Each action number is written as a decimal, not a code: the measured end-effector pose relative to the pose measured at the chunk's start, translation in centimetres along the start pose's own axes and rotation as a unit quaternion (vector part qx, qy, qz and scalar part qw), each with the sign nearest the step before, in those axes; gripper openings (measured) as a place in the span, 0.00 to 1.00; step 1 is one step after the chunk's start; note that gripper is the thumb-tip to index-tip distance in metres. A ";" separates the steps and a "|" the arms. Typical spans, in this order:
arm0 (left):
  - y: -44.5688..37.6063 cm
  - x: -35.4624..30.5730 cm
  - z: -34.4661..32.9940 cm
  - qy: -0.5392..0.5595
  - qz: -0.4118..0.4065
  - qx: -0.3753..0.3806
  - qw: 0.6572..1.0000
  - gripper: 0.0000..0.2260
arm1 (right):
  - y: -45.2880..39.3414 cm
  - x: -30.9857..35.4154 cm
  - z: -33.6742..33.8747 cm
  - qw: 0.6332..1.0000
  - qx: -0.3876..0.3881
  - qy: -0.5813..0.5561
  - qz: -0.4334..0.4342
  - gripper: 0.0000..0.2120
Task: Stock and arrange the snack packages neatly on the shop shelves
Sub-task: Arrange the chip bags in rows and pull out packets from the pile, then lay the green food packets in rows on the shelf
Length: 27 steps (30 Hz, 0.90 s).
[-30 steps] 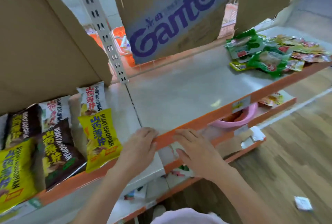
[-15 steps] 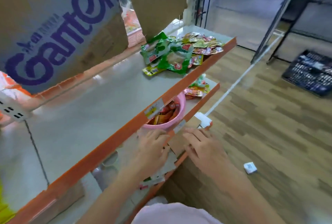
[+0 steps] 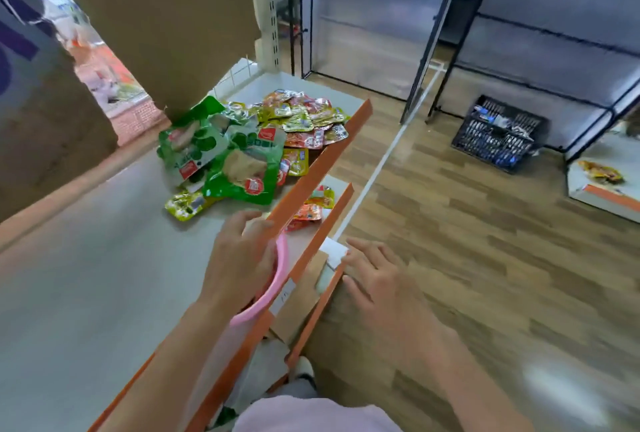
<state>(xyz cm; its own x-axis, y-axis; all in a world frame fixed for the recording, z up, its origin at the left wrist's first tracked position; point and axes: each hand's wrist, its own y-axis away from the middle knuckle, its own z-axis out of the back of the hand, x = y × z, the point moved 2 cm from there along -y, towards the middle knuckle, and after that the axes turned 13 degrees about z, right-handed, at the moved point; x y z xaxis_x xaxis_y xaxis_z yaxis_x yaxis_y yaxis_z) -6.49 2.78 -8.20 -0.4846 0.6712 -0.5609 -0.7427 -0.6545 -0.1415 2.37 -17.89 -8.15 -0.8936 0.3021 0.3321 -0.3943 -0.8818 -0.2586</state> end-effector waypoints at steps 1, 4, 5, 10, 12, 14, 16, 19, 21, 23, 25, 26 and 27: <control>-1.3 0.1 0.0 0.007 0.003 -0.015 1.000 0.11 | -1.4 -0.6 0.3 1.000 -0.005 0.008 0.008 0.11; -4.5 0.9 0.2 0.027 0.033 -0.063 0.997 0.09 | -6.0 -1.7 0.8 0.998 -0.006 0.030 0.046 0.09; -5.2 1.5 0.4 0.020 0.046 -0.079 0.996 0.10 | -7.5 -1.9 0.7 0.997 -0.004 0.033 0.064 0.08; -5.9 6.2 1.6 -0.054 0.156 -0.127 0.978 0.12 | -14.1 -1.5 -1.2 0.987 0.013 0.023 0.157 0.09; -5.3 7.7 2.4 -0.057 0.189 -0.146 0.969 0.13 | -16.4 -1.0 -2.4 0.982 0.029 0.004 0.188 0.11; -4.8 8.5 3.0 -0.066 0.219 -0.158 0.961 0.15 | -18.7 -0.8 -3.2 0.979 0.033 -0.010 0.202 0.13; -4.6 8.9 3.4 -0.067 0.239 -0.160 0.956 0.16 | -21.0 -1.0 -3.6 0.978 0.028 -0.020 0.207 0.14; -4.4 8.8 3.4 -0.067 0.264 -0.153 0.950 0.17 | -24.8 -1.9 -4.0 0.978 0.047 -0.011 0.204 0.18; -4.3 8.7 3.4 -0.053 0.287 -0.160 0.943 0.16 | -27.0 -2.9 -4.3 0.983 0.098 0.042 0.153 0.28; -4.6 8.3 3.7 -0.038 0.313 -0.176 0.932 0.14 | -28.5 -4.2 -4.7 0.977 0.159 0.090 0.106 0.41; -5.4 7.8 4.0 -0.033 0.327 -0.195 0.924 0.13 | -29.2 -4.9 -5.0 0.974 0.187 0.084 0.092 0.49; -6.0 7.5 4.2 -0.026 0.328 -0.208 0.921 0.13 | -29.3 -5.0 -5.1 0.976 0.179 0.080 0.100 0.51; -6.7 7.2 4.4 -0.019 0.327 -0.221 0.919 0.13 | -29.4 -5.0 -5.2 0.977 0.165 0.074 0.109 0.52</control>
<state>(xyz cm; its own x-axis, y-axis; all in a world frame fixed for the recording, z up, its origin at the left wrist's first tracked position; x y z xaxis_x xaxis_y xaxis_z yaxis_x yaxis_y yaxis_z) -6.99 13.54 -7.69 -0.7828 0.0905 -0.6156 -0.0309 -0.9938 -0.1068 17.37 8.40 -6.91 -0.9796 0.1220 0.1596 -0.1225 -0.9924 0.0065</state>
